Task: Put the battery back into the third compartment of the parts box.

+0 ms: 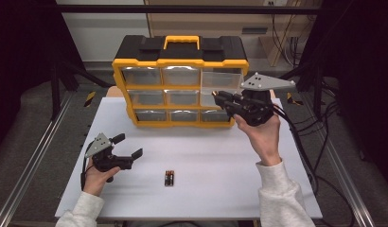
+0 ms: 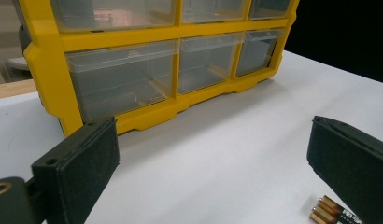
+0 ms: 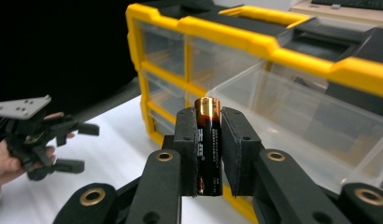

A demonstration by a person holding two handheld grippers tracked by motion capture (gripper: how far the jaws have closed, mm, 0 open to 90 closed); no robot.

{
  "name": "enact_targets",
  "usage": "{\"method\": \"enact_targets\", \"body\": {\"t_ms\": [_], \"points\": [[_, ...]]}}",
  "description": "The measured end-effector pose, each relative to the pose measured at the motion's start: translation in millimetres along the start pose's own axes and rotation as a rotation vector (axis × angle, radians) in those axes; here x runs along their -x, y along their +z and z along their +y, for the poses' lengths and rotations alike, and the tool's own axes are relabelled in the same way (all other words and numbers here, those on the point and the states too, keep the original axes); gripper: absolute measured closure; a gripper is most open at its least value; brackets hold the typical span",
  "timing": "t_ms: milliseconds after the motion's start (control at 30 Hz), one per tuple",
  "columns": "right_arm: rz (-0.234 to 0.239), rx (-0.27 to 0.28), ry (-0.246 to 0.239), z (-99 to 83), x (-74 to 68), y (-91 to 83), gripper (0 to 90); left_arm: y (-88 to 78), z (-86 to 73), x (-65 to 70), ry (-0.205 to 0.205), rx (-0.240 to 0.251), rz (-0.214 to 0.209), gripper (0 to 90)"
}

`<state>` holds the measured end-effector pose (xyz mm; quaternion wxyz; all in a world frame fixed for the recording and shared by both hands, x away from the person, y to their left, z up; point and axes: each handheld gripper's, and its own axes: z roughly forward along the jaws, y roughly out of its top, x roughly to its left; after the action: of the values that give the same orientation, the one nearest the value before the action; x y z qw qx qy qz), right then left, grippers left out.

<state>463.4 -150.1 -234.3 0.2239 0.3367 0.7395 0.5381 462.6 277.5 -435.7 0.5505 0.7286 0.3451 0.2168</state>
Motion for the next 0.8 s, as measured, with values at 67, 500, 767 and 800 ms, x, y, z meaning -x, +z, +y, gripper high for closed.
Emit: {"method": "enact_targets", "body": {"t_ms": [67,500,767,800], "points": [[-0.011,0.003,-0.002,5.7,2.9,0.9,77.4,-0.2,0.1,-0.2,-0.001,0.001,0.0,2.0],[-0.094,0.015,0.024,31.3,26.7,13.8,77.4,-0.4,0.2,-0.3,-0.001,0.003,-0.001,2.0],[-0.155,-0.012,0.044,33.0,46.0,27.3,77.3,-0.3,0.0,-0.4,-0.002,0.003,-0.002,2.0],[-0.159,-0.014,0.044,32.7,47.6,29.2,77.3,-0.3,0.0,-0.4,-0.003,0.003,-0.002,2.0]]}}
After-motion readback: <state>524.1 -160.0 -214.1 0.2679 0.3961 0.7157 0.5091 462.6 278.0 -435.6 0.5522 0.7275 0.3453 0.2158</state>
